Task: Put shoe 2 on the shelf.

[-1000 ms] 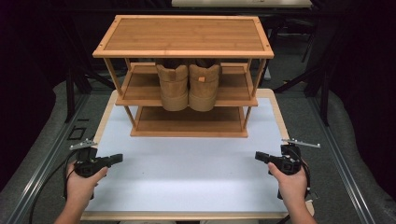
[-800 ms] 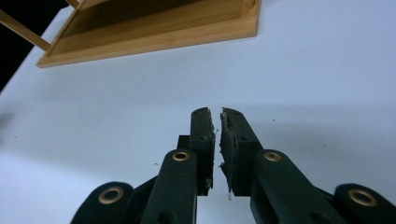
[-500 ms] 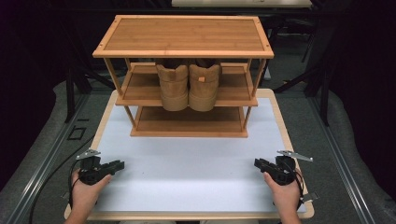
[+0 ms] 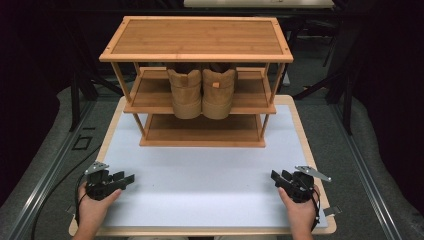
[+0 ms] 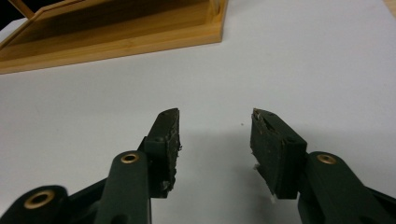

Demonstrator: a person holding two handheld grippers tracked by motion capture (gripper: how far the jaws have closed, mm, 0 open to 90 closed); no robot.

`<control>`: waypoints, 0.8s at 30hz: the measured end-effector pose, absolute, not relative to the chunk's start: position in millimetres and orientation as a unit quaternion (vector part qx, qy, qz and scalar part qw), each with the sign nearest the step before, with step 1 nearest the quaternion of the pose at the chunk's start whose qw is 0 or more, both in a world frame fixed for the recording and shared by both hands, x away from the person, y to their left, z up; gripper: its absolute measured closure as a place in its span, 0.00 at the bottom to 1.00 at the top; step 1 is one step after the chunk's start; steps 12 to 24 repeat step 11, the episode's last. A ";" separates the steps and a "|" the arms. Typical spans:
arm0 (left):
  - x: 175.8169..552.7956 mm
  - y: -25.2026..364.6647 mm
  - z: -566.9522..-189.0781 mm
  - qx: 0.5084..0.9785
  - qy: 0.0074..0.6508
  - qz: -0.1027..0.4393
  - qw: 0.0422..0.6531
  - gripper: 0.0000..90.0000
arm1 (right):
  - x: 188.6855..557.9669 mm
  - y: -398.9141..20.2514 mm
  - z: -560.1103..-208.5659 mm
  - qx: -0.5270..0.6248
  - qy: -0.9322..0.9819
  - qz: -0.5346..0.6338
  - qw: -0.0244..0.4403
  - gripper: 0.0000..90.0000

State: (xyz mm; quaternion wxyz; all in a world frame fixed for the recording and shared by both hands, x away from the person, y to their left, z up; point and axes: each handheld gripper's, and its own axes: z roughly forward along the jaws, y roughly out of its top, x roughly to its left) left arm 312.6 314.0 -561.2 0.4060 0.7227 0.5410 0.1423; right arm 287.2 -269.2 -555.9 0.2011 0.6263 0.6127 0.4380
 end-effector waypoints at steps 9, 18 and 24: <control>317.9 316.1 -563.5 0.731 0.526 0.166 0.401 0.44 | 287.5 -279.7 -559.2 0.630 0.622 0.414 0.213 0.49; 319.2 317.2 -563.2 0.728 0.528 0.169 0.402 0.44 | 292.0 -280.4 -559.7 0.629 0.638 0.392 0.210 0.49; 319.2 317.2 -563.2 0.728 0.528 0.169 0.402 0.44 | 292.0 -280.4 -559.7 0.629 0.638 0.392 0.210 0.49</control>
